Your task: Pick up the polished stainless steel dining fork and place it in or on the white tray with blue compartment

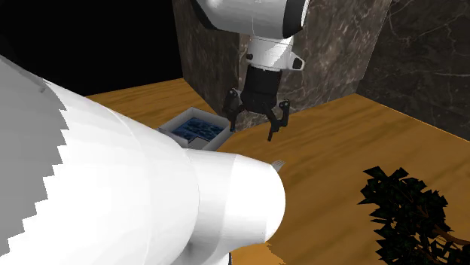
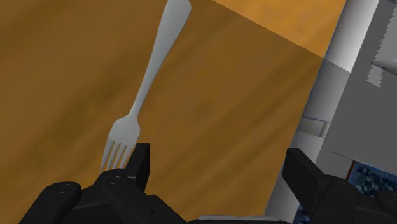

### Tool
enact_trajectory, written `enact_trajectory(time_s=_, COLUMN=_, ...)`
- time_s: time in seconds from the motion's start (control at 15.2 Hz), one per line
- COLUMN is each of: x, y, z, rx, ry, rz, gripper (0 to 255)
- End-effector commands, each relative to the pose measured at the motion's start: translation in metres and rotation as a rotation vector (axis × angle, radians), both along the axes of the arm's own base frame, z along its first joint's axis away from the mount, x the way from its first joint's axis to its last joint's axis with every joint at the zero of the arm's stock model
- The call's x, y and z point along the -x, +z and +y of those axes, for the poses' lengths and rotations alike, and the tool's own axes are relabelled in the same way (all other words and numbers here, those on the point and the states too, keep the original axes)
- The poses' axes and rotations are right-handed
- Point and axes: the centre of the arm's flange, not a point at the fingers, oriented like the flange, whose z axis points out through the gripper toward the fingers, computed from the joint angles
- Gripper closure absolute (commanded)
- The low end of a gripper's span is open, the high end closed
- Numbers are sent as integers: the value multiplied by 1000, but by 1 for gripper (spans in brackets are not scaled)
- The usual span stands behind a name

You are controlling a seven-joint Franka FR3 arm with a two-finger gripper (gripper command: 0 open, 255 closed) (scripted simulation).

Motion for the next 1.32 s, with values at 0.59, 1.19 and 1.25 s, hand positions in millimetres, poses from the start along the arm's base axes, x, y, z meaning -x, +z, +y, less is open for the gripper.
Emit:
enact_trajectory(time_s=0.59, x=41, y=-80, z=-66, rx=-8, ry=-110, rz=-6, gripper=0)
enact_trajectory(time_s=1.19, x=44, y=-103, z=-61, rx=-8, ry=-110, rz=-6, gripper=0)
enact_trajectory(time_s=1.25, x=44, y=-103, z=-61, rx=-8, ry=-110, rz=-6, gripper=0)
